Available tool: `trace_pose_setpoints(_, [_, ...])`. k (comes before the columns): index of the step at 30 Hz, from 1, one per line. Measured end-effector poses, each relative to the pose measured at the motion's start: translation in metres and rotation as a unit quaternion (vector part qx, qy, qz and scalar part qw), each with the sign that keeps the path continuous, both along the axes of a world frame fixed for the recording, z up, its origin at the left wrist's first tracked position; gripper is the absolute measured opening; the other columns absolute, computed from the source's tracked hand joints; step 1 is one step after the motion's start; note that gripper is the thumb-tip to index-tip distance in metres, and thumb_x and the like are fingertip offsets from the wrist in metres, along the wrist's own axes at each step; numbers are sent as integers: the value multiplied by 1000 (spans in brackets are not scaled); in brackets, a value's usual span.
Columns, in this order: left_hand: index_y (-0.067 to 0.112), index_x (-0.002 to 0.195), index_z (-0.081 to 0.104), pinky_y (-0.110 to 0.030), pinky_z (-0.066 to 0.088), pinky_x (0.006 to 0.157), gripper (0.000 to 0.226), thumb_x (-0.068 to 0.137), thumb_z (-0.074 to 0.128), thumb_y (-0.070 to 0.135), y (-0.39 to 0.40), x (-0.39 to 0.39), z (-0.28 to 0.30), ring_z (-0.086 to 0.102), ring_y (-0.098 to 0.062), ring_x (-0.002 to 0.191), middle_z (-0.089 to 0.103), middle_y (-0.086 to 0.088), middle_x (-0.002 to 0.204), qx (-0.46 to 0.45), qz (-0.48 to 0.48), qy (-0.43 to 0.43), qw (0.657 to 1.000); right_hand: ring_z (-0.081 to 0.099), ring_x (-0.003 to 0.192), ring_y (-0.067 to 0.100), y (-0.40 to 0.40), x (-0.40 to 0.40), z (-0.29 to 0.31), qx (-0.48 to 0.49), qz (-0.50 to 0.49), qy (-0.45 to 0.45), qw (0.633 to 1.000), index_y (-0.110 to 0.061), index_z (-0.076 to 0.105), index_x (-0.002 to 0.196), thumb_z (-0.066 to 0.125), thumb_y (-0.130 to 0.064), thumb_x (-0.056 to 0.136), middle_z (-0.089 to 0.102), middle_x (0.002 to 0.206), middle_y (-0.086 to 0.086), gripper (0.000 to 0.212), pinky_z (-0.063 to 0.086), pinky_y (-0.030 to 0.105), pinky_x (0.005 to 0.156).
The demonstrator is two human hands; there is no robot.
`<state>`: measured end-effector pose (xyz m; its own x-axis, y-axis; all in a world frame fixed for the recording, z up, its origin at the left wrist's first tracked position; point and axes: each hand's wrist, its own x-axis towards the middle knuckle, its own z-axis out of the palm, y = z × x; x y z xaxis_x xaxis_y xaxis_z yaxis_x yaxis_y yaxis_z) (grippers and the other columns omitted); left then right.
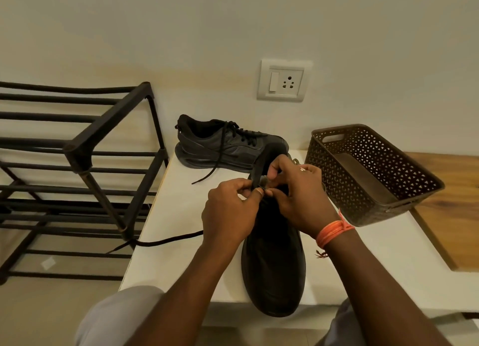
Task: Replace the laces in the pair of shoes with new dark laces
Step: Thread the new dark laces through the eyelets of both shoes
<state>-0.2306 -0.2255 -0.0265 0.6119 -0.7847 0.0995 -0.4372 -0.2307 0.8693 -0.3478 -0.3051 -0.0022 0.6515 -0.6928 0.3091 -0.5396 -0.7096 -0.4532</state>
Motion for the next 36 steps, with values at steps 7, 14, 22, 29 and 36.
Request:
trace_pose_setpoints(7, [25, 116, 66, -34, 59, 68, 27, 92, 62, 35, -2, 3, -1, 67, -12, 57, 63, 14, 96, 6, -19, 4, 1000, 53, 82, 2, 0, 0, 0, 5, 7, 13, 1000, -28, 40, 94, 61, -4, 86, 64, 78, -8, 32, 20, 31, 105])
trace_pose_setpoints(14, [26, 114, 65, -27, 58, 64, 22, 93, 60, 32, -3, 5, -6, 65, -8, 50, 55, 25, 84, 7, -26, 24, 999, 57, 78, 9, 0, -5, 4, 45, 19, -43, 998, -22, 43, 91, 62, -3, 86, 59, 74, -8, 27, 39, 39, 98])
trace_pose_setpoints(22, [27, 111, 65, -26, 56, 56, 18, 93, 61, 28, -4, 8, -7, 67, -9, 51, 62, 18, 90, 1, -39, 71, 997, 57, 70, 9, -1, 0, 3, 66, 37, -47, 996, -18, 41, 91, 60, 0, 87, 61, 75, -2, 26, 45, 14, 66])
trace_pose_setpoints(29, [25, 115, 64, -29, 57, 59, 22, 93, 61, 29, -4, 8, -8, 66, -10, 51, 59, 20, 90, 2, -38, 61, 997, 59, 70, 9, -3, 0, 4, 86, 36, -62, 994, -22, 39, 89, 60, -3, 89, 61, 75, -2, 29, 47, 16, 62])
trace_pose_setpoints(36, [25, 115, 63, -27, 57, 57, 23, 93, 61, 30, -4, 7, -7, 66, -10, 52, 57, 22, 89, 7, -49, 47, 998, 59, 67, 9, -6, 0, 3, 81, 39, -45, 995, -29, 35, 83, 59, 1, 88, 61, 73, -2, 39, 46, 13, 60])
